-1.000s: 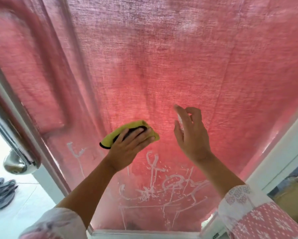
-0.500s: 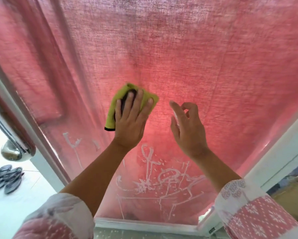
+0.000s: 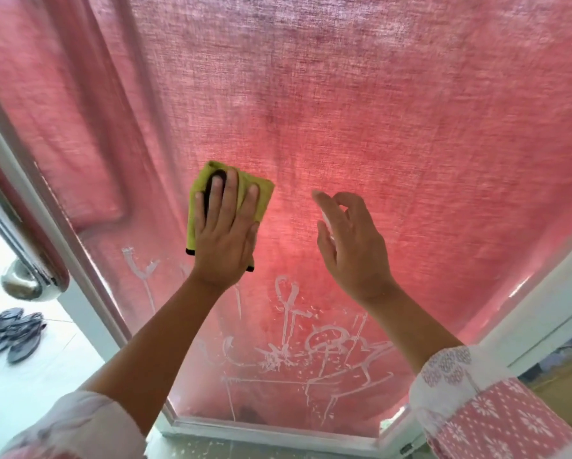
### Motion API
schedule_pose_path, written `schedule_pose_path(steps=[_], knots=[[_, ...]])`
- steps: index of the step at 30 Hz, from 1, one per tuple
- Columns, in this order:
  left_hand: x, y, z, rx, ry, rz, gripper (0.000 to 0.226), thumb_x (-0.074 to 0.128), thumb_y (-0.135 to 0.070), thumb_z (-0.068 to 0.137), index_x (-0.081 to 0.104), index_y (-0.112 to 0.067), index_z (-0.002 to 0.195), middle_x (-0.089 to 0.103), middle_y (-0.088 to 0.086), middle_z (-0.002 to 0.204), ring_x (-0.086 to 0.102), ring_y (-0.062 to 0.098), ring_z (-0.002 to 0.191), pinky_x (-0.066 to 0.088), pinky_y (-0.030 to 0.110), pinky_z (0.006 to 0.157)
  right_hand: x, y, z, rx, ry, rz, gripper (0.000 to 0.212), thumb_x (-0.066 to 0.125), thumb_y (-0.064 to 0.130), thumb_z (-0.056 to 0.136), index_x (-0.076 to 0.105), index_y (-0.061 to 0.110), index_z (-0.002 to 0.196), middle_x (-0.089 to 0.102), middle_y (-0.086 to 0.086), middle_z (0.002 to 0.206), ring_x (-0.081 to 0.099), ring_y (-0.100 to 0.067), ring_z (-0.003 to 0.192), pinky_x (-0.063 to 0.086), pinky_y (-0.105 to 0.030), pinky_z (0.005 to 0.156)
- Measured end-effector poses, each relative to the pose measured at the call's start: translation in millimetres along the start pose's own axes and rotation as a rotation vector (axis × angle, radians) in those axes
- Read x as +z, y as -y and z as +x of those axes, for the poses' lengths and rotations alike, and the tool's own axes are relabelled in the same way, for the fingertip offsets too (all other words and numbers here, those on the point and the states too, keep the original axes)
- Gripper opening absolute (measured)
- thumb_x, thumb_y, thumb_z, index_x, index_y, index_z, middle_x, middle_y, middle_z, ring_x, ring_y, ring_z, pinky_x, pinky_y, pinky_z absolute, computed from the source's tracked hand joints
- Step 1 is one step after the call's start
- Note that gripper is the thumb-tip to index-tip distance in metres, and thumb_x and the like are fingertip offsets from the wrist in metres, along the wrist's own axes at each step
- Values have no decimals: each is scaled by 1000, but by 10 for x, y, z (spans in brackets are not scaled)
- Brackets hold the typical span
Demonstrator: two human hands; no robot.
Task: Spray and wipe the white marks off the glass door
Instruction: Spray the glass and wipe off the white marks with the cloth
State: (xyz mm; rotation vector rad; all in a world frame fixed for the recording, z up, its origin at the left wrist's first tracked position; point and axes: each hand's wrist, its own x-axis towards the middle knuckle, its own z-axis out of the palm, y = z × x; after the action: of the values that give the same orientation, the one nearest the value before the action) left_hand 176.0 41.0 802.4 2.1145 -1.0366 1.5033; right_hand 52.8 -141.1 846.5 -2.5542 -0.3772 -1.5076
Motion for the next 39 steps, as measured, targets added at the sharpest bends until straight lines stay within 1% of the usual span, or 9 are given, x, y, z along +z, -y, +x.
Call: schedule_pose_path(steps=[5,9,15,18,22,25,30,34,39], knots=[[105,45,-121,31,-53,36,57,28,-29,102,9,-15,154,-6,7,161,0,28,148,5,50,119,194,177,64,-43,26,3,58,57,-3,87,37,20,137,40,-13,132,57,-21,84,51,-24,50],[163,267,-411,206,-2,116,57,30,-29,103,9,-16,154,-2,8,161,2,27,148,5,49,119,332,291,9,-45,46,-1,61,54,-7,87,36,19,139,31,-12,146,60,-29,93,53,-32,51],[-10,797,-608,503,86,155,69,41,-21,93,9,-21,154,-1,1,162,2,20,149,4,43,120,438,402,-60,3,59,-4,61,52,-7,88,34,18,140,26,-12,151,57,-31,101,53,-33,53],[-187,1065,-342,306,14,121,66,40,-24,95,11,-18,154,3,9,161,2,24,148,5,46,119,451,436,-41,27,64,-24,61,52,-7,88,35,18,140,26,-14,151,56,-32,105,53,-32,51],[-253,1110,-210,4,-68,34,59,29,-29,100,12,-7,152,28,34,145,3,34,147,9,54,117,478,536,-52,82,84,-12,62,50,-6,88,33,21,141,22,-15,153,60,-29,99,52,-26,51],[-158,998,-506,-202,-51,2,57,26,-30,102,16,4,147,24,40,143,12,51,139,10,60,115,507,601,-43,111,101,-4,64,50,-4,88,30,25,142,13,-13,154,60,-26,94,51,-21,53],[-171,1153,-1163,-84,178,49,51,26,-31,103,19,-1,144,20,36,144,13,50,137,7,57,117,596,677,-42,179,124,-55,71,56,-8,85,30,27,141,7,-14,153,57,-31,92,50,-26,43],[-247,1200,-978,-142,133,1,56,30,-29,100,22,4,144,19,38,146,9,48,139,1,50,119,639,708,-19,196,98,-82,70,55,-7,85,30,27,141,7,-14,152,58,-40,98,51,-25,46],[-368,1212,-470,-373,-42,-130,61,31,-24,99,9,7,147,6,44,147,3,56,138,1,58,116,661,714,-37,199,107,-85,70,54,-7,85,30,26,141,7,-14,152,57,-37,95,50,-25,45]])
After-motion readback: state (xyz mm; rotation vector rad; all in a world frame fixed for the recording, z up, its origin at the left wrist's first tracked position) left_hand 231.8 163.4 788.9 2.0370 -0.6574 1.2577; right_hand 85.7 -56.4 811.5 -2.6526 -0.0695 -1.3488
